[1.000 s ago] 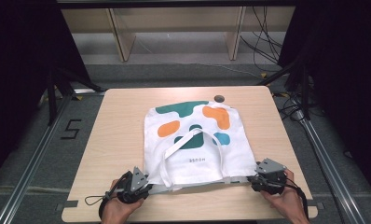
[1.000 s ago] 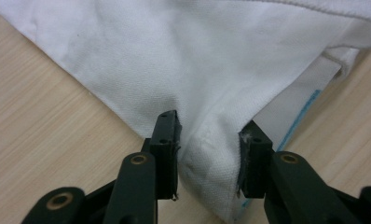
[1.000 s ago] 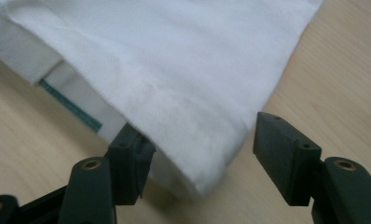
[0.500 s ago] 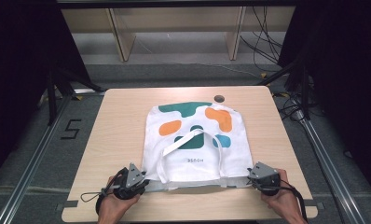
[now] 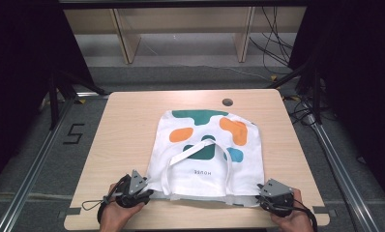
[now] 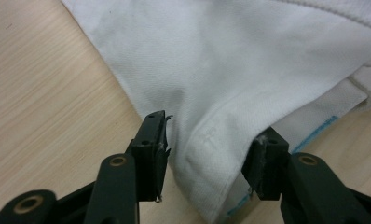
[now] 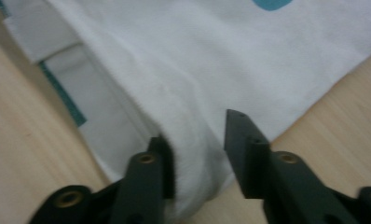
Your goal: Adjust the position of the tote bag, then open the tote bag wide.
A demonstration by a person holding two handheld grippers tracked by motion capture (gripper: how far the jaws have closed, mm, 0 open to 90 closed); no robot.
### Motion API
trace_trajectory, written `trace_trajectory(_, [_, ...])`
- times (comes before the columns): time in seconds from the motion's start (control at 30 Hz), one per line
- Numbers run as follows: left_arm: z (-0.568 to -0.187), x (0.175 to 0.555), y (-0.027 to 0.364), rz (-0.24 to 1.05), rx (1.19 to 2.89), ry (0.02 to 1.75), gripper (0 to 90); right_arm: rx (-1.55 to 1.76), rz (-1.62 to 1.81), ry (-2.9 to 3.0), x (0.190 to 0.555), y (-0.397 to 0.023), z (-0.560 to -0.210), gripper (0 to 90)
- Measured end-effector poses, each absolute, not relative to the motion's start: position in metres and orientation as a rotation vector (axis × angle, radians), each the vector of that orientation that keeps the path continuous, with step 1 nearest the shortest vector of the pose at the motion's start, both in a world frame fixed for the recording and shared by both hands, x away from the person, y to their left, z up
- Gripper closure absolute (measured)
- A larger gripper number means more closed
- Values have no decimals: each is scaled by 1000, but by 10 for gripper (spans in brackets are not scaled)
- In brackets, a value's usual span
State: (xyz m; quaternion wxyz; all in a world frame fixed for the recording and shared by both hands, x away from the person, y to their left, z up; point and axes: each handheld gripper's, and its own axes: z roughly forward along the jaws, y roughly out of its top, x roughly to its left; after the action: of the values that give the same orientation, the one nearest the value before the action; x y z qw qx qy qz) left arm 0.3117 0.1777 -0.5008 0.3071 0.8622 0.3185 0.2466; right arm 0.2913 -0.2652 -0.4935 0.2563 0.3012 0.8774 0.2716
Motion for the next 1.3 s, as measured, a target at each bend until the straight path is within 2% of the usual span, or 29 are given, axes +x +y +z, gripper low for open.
trace_trajectory(0.1, [-505, 315, 171, 674, 2294, 860, 428, 804, 743, 2348, 295, -265, -492, 576])
trace_trajectory(0.17, [-506, 315, 168, 670, 2299, 852, 430, 801, 742, 2347, 295, -264, -492, 573])
trace_trajectory(0.23, [-505, 314, 169, 649, 2282, 913, 432, 795, 737, 2345, 296, -263, -492, 566])
trace_trajectory(0.27, [-504, 318, 171, 666, 2280, 869, 440, 802, 741, 2339, 297, -262, -493, 558])
trace_trajectory(0.33, [-504, 320, 173, 644, 2270, 874, 465, 826, 742, 2331, 296, -261, -493, 555])
trace_trajectory(0.43, [-503, 323, 175, 625, 2253, 863, 555, 819, 741, 2335, 298, -261, -493, 547])
trace_trajectory(0.47, [-503, 324, 175, 615, 2262, 855, 555, 817, 743, 2333, 298, -261, -493, 546])
trace_trajectory(0.67, [-504, 325, 175, 632, 2285, 792, 749, 827, 737, 2324, 298, -259, -494, 509])
trace_trajectory(0.77, [-502, 321, 172, 660, 2278, 766, 789, 814, 721, 2330, 299, -258, -494, 490])
trace_trajectory(0.8, [-502, 320, 171, 662, 2282, 759, 810, 802, 703, 2325, 300, -258, -495, 435])
trace_trajectory(0.97, [-499, 308, 163, 651, 2306, 705, 820, 821, 707, 2350, 303, -260, -496, 391])
trace_trajectory(1.13, [-498, 305, 161, 634, 2294, 722, 820, 772, 677, 2378, 304, -261, -497, 513])
trace_trajectory(1.17, [-497, 305, 162, 636, 2290, 723, 818, 778, 683, 2376, 305, -262, -497, 547])
trace_trajectory(1.2, [-497, 305, 162, 640, 2293, 706, 817, 789, 700, 2379, 307, -264, -496, 629])
trace_trajectory(1.23, [-496, 304, 163, 645, 2292, 698, 817, 789, 700, 2379, 307, -264, -496, 629])
trace_trajectory(1.3, [-492, 303, 163, 650, 2274, 696, 817, 785, 729, 2376, 308, -265, -494, 729])
